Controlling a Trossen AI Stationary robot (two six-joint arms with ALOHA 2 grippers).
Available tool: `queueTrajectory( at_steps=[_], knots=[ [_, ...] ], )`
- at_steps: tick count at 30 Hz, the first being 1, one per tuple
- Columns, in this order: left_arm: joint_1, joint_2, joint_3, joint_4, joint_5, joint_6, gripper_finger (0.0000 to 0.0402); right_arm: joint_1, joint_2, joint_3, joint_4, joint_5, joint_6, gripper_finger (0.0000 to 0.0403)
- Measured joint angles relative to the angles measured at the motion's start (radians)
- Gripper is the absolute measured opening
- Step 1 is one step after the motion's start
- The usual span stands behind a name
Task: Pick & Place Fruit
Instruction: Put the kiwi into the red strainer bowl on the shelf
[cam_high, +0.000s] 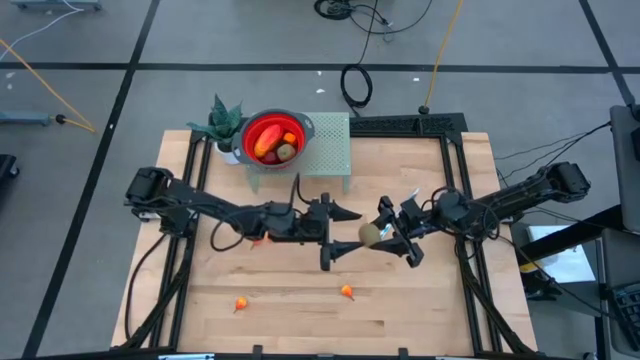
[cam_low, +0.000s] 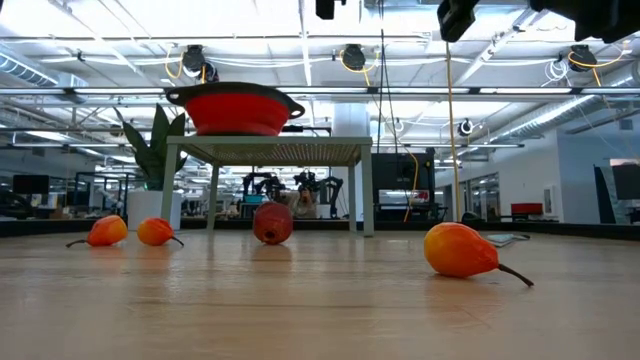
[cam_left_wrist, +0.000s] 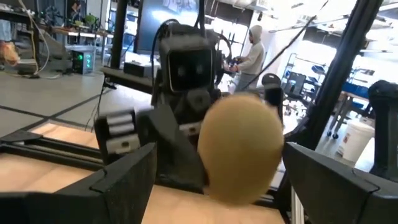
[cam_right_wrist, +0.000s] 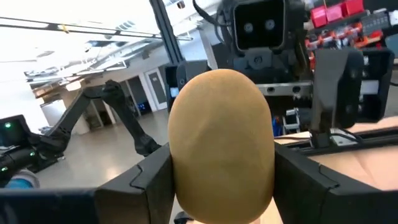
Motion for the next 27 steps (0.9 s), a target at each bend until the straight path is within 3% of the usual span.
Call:
queueTrajectory(
  at_steps=[27],
  knots=[
    [0.012, 0.000, 0.000, 0.008, 0.017, -0.024, 0.0347, -0.045, 0.036, -0.001, 0.011, 0.002, 0.050, 0.0204]
  ],
)
